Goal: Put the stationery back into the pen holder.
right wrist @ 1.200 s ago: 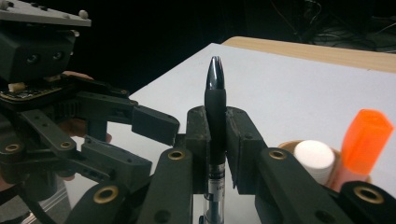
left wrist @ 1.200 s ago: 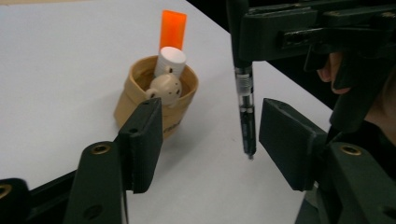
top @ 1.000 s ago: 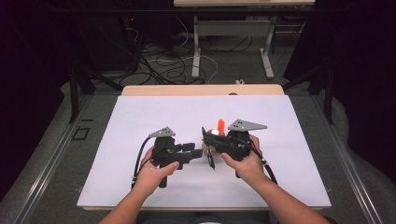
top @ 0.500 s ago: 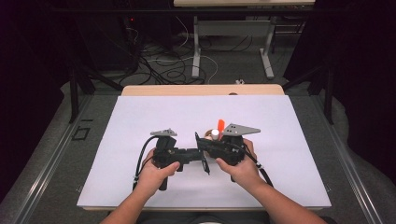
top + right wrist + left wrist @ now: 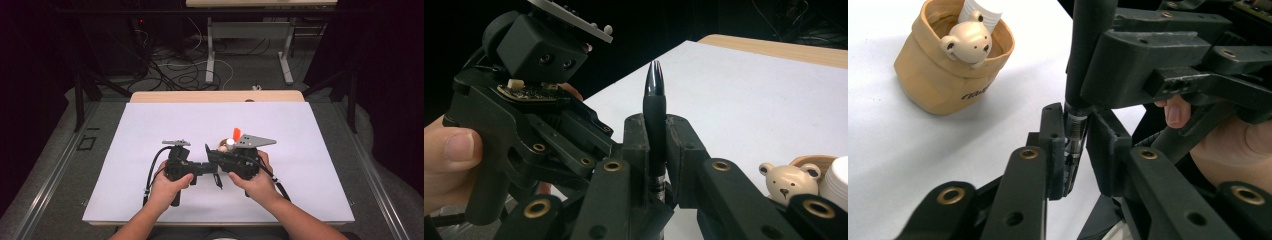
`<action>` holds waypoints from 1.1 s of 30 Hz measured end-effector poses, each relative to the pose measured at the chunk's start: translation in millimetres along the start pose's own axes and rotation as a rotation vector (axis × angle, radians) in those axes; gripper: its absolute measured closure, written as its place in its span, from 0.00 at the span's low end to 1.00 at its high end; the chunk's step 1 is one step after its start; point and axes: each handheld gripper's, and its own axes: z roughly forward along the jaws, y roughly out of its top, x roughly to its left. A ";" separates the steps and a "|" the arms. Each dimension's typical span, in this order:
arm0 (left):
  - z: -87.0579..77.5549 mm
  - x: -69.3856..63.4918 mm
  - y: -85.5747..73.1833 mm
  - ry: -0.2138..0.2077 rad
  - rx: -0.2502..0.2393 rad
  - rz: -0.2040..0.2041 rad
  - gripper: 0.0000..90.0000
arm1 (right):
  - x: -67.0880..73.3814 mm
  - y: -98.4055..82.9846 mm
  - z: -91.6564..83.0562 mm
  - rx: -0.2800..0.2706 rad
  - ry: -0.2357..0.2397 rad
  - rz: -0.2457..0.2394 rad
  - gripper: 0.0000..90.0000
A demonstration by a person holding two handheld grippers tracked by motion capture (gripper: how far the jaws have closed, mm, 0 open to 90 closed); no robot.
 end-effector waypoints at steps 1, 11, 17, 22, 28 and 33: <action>0.0 -0.2 -0.1 -0.001 0.002 -0.011 0.87 | 0.4 -0.1 -0.1 0.003 -0.002 0.002 0.90; 0.3 -0.2 -0.2 0.005 0.000 -0.006 0.88 | 0.7 -0.7 0.2 0.007 -0.001 -0.001 0.89; -0.7 -0.7 1.2 0.029 -0.008 0.006 0.88 | 0.7 0.0 -1.2 -0.015 -0.008 0.002 0.85; -5.8 2.1 6.0 0.051 -0.030 0.003 0.88 | -2.8 2.4 -8.0 -0.034 -0.006 0.011 0.75; -11.3 3.9 15.7 0.078 -0.069 0.012 0.88 | -14.4 1.6 -19.0 -0.043 -0.032 0.015 0.68; -11.5 5.9 26.0 0.108 -0.099 0.041 0.88 | -24.9 -1.1 -25.1 -0.052 -0.057 0.030 0.62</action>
